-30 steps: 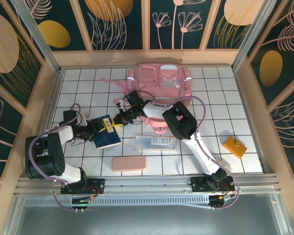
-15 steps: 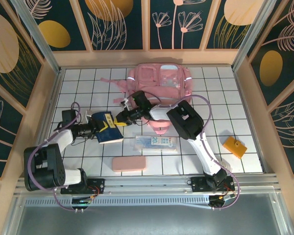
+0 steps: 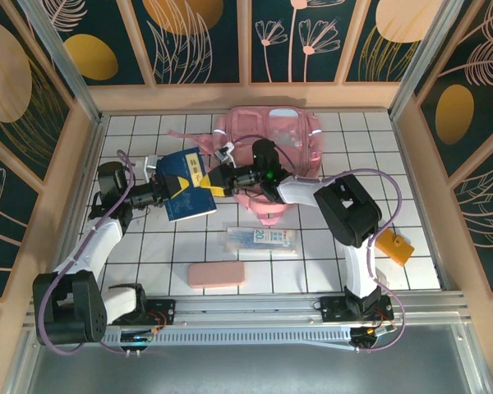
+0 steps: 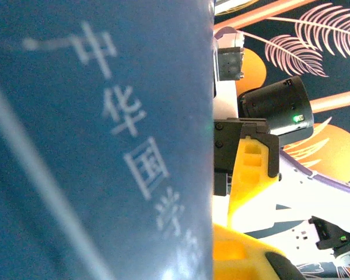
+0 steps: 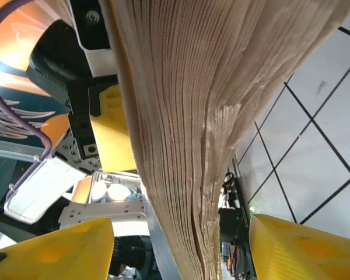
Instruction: Pack books, pencil case, and school supplies into a backpack
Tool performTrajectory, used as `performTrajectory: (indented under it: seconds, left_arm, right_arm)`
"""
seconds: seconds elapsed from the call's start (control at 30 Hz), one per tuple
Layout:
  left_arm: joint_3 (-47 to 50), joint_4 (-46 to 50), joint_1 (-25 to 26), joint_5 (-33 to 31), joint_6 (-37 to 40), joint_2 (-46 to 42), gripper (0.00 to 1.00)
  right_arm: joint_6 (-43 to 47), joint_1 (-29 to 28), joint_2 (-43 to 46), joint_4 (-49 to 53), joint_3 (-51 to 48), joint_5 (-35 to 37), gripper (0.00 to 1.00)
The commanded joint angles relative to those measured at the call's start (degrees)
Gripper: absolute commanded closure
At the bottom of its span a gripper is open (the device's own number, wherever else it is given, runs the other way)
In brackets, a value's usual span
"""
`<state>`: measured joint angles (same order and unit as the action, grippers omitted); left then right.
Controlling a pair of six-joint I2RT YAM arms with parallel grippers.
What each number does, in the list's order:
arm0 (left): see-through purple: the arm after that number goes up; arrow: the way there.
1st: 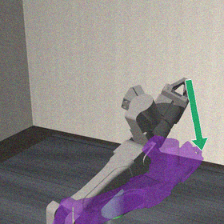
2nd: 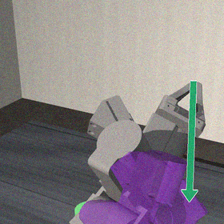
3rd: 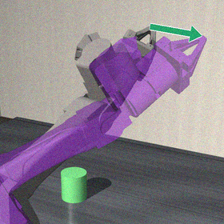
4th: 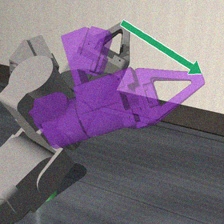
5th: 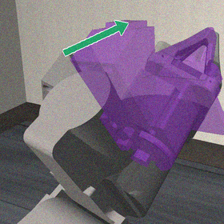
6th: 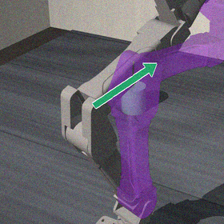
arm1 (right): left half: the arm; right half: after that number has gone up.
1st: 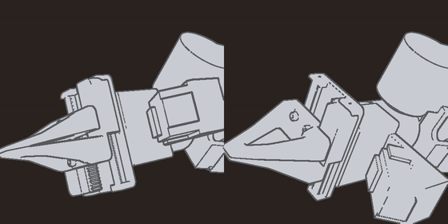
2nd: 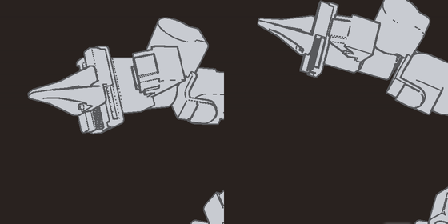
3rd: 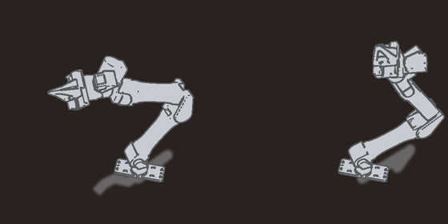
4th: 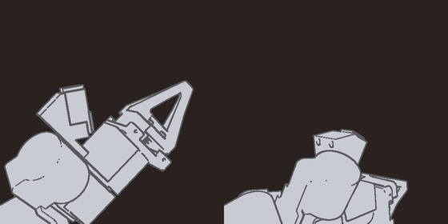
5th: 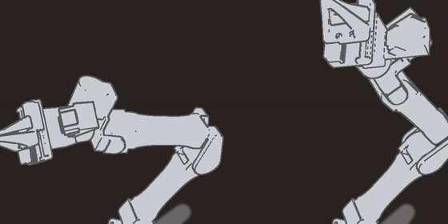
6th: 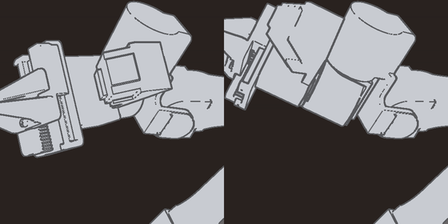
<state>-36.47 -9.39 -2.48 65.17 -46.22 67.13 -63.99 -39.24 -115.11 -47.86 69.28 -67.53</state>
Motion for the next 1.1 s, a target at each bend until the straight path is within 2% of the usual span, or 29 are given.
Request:
performTrajectory:
  seconds: [0.0, 0.1, 0.23, 0.37, 0.47, 0.57, 0.67, 0.73, 0.8, 0.83, 0.9, 0.97, 1.07]
  left_arm:
    - [-2.0, -3.1, 0.6, 3.3, -1.3, -0.8, 1.0]
    - [-1.8, -5.0, 2.2, 5.3, -2.1, -0.6, 1.0]
    - [-1.9, -5.9, 4.0, 7.6, -2.1, -1.1, 1.0]
    - [-3.1, -5.9, 4.1, 8.0, -2.2, -2.4, 1.0]
    - [-3.6, -5.8, 4.4, 8.6, -1.9, -2.7, 1.0]
    - [-3.0, -7.1, 4.8, 8.6, -2.0, -2.6, 1.0]
    - [-3.0, -8.2, 5.6, 8.9, -2.3, -2.3, 1.0]
    - [-3.3, -8.5, 5.9, 9.1, -2.2, -2.3, 1.0]
    - [-3.4, -9.2, 6.0, 9.0, -2.3, -2.4, 0.99]
    - [-3.3, -9.9, 5.9, 8.8, -2.7, -2.5, 0.97]
    - [-3.1, -11.6, 6.1, 8.0, -3.7, -2.6, 0.88]
    - [-3.0, -12.8, 6.1, 6.4, -4.4, -2.9, 0.58]
    - [-3.0, -15.4, 6.1, 3.6, -5.3, -3.3, 0.36]
  right_arm:
    - [-0.7, 0.3, 3.1, -3.2, -0.6, -0.1, 0.36]
    - [-1.6, 0.4, 2.5, -3.0, 0.9, 0.6, 0.36]
    - [-7.0, 0.4, 0.8, -8.2, 3.6, 1.3, 0.35]
    - [-6.6, 1.4, 1.7, -6.6, 2.7, 3.4, 0.35]
    - [-8.5, 1.6, 3.0, -10.1, 1.1, 2.7, 0.35]
    - [-12.7, 0.0, 3.2, -14.4, 1.7, 1.6, 0.4]
    - [-19.1, -1.5, 2.7, -22.2, 2.0, 3.0, 0.55]
    - [-24.5, -1.5, 1.9, -28.5, 2.1, 4.8, 0.77]
    - [-27.6, -1.5, 1.4, -32.6, 2.5, 5.5, 0.93]
    - [-28.2, -1.5, 1.4, -32.9, 2.5, 5.8, 0.99]
    - [-28.9, -1.3, 2.1, -33.3, 1.5, 6.8, 1.0]
    - [-29.7, -0.4, 3.5, -34.4, -0.2, 7.7, 1.0]
    - [-29.1, 1.9, 7.6, -33.8, -4.9, 9.0, 1.0]
